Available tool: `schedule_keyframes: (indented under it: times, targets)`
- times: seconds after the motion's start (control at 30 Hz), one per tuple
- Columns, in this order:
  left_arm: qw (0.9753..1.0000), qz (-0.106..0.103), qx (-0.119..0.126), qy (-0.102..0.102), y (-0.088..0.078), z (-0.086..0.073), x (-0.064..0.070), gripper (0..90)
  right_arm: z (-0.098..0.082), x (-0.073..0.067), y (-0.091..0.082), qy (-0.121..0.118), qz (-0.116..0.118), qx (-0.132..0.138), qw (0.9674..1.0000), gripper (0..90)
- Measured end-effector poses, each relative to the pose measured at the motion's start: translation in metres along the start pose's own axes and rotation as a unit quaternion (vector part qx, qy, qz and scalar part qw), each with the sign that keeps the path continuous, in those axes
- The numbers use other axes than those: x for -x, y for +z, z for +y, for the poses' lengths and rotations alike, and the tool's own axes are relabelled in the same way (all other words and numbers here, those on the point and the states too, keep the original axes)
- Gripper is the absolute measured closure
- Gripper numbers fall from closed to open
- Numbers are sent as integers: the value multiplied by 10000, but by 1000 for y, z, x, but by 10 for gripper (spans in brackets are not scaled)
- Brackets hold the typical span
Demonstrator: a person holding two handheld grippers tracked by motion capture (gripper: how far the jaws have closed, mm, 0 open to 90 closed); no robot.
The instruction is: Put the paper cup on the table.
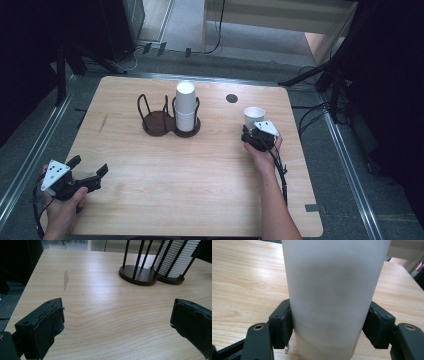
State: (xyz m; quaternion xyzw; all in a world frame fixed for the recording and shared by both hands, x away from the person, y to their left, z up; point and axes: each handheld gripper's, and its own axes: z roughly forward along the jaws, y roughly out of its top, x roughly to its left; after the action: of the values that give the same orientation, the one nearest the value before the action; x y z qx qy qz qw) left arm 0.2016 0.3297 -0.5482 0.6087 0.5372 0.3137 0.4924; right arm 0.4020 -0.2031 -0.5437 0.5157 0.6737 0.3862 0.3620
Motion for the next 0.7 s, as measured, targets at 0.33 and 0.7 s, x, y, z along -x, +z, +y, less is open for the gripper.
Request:
schedule_keyframes:
  times: [0.33,0.7]
  targets:
    - [10000,-2,-4,-5,0,0,0,0,0,3,0,121,34,-309,9994,313]
    - [10000,-24,-6,25,0,0,0,0,-2,5,-3,155,70,-512,9985,304]
